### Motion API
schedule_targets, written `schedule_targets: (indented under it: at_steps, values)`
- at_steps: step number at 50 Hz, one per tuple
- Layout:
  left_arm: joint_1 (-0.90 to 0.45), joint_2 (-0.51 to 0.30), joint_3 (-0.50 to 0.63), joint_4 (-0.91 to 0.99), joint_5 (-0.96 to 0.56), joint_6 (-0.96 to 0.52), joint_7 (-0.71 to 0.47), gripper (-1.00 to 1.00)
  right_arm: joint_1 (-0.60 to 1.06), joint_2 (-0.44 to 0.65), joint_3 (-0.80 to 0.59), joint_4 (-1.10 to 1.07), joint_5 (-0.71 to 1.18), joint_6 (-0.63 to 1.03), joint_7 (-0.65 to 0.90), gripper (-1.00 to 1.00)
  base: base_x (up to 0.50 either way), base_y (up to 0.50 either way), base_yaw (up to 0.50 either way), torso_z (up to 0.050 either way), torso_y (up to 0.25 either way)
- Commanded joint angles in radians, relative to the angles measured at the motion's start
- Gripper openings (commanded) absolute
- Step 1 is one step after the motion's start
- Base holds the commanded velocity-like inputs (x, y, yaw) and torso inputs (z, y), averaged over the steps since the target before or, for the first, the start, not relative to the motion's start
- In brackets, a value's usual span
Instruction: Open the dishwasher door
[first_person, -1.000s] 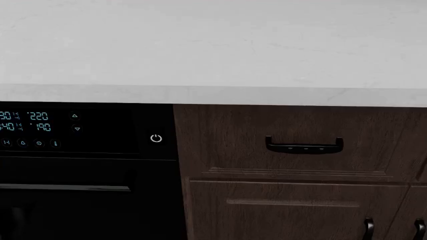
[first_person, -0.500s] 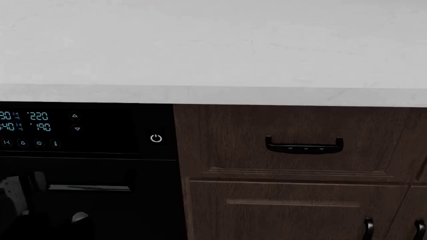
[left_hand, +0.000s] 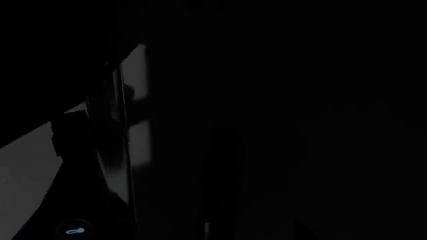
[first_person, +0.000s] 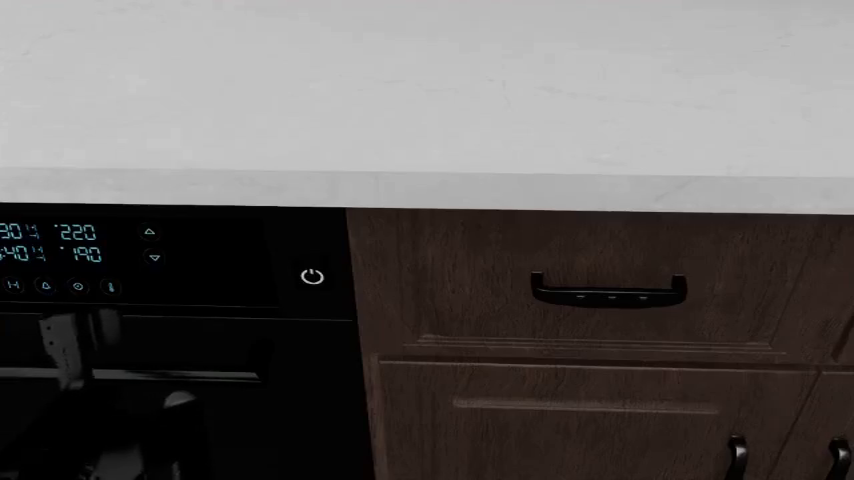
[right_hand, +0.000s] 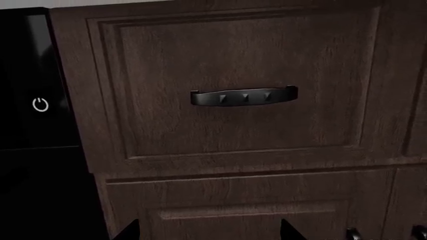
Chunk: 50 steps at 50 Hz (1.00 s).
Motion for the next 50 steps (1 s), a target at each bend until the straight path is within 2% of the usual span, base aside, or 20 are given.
schedule_targets:
  at_steps: [1, 14, 23, 24, 31, 42, 50]
  values:
    - [-0.081, 0.091, 0.040, -0.259, -0.008, 0.131, -0.009, 1.00, -0.001, 0.007, -0.001, -0.011, 0.003, 0.005, 0.008, 1.00, 0.00, 0.00, 0.00, 0.000, 0.000]
    - [-0.144, 0.194, 0.063, -0.529, -0.025, 0.273, -0.038, 1.00, -0.006, 0.015, 0.003, -0.013, 0.010, -0.001, 0.014, 1.00, 0.00, 0.00, 0.00, 0.000, 0.000]
    - [-0.143, 0.174, 0.060, -0.467, -0.020, 0.255, -0.040, 1.00, -0.009, 0.019, 0.002, -0.015, 0.012, -0.003, 0.017, 1.00, 0.05, 0.00, -0.02, -0.004, 0.000]
    - [-0.142, 0.170, 0.060, -0.456, -0.018, 0.252, -0.039, -1.00, -0.008, 0.020, 0.002, -0.014, 0.012, -0.003, 0.018, 1.00, 0.06, 0.00, -0.03, -0.010, 0.000]
    - [-0.130, 0.143, 0.065, -0.382, -0.007, 0.222, -0.024, -1.00, -0.007, 0.022, -0.001, -0.016, 0.014, -0.003, 0.019, 1.00, 0.03, 0.00, -0.02, -0.003, 0.000]
    - [-0.121, 0.138, 0.067, -0.368, -0.006, 0.223, -0.027, -1.00, -0.007, 0.024, -0.003, -0.009, 0.016, -0.006, 0.022, 1.00, 0.02, 0.00, -0.01, -0.002, 0.000]
    - [-0.077, 0.086, 0.067, -0.223, 0.009, 0.160, -0.011, -1.00, -0.006, 0.024, -0.005, 0.000, 0.020, -0.013, 0.021, 1.00, 0.00, 0.00, 0.00, 0.000, 0.000]
